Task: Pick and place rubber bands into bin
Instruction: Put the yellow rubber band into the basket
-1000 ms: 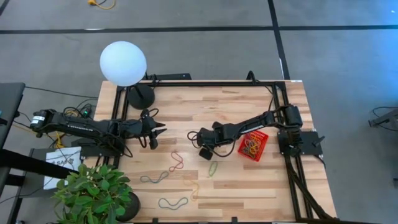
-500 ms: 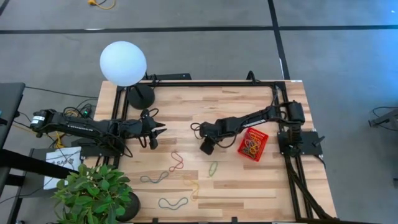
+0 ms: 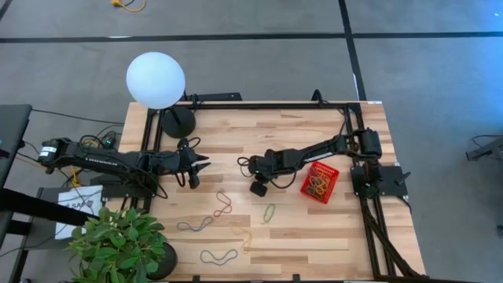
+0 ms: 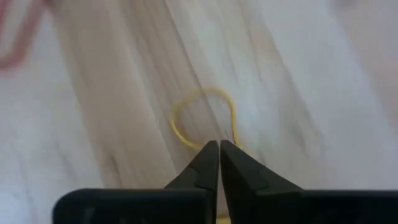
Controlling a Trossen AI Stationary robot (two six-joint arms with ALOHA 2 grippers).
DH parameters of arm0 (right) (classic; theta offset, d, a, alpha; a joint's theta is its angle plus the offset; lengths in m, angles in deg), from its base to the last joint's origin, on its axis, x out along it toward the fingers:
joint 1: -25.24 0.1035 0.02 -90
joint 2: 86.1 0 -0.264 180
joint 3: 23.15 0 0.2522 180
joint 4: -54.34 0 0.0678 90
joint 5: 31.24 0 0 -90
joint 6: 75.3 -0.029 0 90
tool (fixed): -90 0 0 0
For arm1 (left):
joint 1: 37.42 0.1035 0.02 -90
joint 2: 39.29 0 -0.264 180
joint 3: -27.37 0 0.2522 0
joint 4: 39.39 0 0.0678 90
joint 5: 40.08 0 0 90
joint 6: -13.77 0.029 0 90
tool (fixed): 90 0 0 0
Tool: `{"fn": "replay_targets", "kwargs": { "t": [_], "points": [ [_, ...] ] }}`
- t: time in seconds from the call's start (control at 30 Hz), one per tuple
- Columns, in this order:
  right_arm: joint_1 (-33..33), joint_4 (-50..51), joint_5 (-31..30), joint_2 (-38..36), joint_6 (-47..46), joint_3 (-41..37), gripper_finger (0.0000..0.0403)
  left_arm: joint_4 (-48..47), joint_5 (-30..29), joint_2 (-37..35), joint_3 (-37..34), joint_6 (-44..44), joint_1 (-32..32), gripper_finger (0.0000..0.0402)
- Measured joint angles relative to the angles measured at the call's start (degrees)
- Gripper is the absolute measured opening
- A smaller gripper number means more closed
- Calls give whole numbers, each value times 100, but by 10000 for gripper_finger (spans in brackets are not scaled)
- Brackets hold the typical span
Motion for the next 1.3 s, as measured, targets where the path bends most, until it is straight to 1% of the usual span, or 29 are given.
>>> {"fn": "replay_targets", "kwargs": {
  "t": [0.1,0.2,0.3,0.47,0.53,0.73,0.83,0.97,1.07,1.2,1.3],
  "points": [
    [63,95,-265,-53,184,151,8,-2,-1,-1,0,0,0,91],
    [59,501,-246,-24,293,192,16,-6,0,-2,0,0,0,91],
    [57,831,-250,9,336,212,40,-9,0,-2,0,0,0,91],
    [41,856,-527,6,336,214,82,7,0,-2,-11,0,0,91],
    [-15,891,-521,6,321,215,96,-7,0,0,-15,-14,-2,91],
    [-186,1094,-523,6,44,215,134,-4,9,-1,-20,-58,-2,91],
    [-230,1096,-500,2,38,215,145,-4,11,0,-20,-57,0,91],
    [-244,1001,-127,111,29,232,150,-15,13,-2,-22,-57,0,91],
    [-229,1003,-3,138,32,234,148,-103,13,0,-22,-57,0,91],
    [-232,941,14,224,34,243,139,-130,14,-1,-24,-57,-2,91],
    [-241,908,-33,357,35,254,123,-131,15,-2,-24,-57,-2,91]
  ]
}}
